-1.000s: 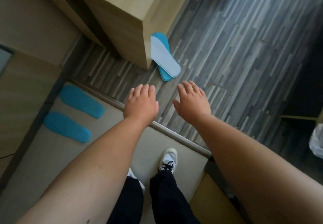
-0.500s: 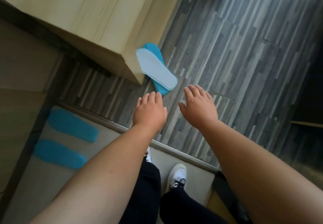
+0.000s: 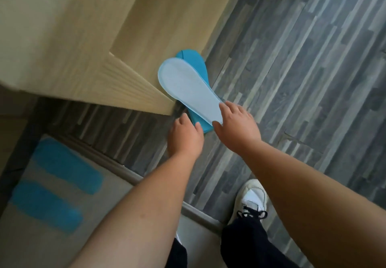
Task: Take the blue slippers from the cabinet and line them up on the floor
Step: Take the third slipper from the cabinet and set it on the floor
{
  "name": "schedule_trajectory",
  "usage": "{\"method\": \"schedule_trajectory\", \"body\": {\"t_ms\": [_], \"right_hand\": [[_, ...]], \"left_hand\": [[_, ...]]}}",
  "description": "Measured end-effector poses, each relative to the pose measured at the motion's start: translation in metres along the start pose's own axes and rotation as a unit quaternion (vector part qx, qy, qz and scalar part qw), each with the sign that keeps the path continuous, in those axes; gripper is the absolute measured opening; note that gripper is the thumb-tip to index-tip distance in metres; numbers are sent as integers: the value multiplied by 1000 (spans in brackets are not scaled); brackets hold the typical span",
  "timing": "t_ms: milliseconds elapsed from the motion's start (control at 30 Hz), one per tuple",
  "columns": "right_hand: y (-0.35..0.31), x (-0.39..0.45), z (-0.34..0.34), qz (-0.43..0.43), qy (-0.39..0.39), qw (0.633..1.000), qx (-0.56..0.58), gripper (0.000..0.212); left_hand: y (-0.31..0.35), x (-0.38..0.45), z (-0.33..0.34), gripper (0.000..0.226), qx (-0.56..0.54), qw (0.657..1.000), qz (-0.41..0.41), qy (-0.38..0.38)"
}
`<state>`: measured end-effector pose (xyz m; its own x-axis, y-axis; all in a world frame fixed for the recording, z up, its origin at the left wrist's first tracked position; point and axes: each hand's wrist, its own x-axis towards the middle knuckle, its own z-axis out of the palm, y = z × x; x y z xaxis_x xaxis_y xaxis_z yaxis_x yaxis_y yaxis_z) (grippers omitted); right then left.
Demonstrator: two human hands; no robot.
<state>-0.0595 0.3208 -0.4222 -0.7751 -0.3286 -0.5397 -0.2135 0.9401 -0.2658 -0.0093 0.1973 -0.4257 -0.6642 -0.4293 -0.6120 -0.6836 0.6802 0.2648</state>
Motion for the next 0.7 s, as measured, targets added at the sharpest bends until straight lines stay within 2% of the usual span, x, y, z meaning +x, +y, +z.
{"method": "schedule_trajectory", "body": {"t_ms": [200,367,533,700], "right_hand": [[7,69,24,28,-4,998,57,56],[4,111,32,34,-31,993,108,57],[12,114,29,78,-7,981,178,32],[20,66,-3,131,27,960,244,18]], "left_hand": [[3,55,33,43,-158,983,-89,11],[3,92,46,28,-194,973,-124,31],[8,96,41,23,-212,966,-133,59],[18,52,11,18,-233,966,-97,61]]}}
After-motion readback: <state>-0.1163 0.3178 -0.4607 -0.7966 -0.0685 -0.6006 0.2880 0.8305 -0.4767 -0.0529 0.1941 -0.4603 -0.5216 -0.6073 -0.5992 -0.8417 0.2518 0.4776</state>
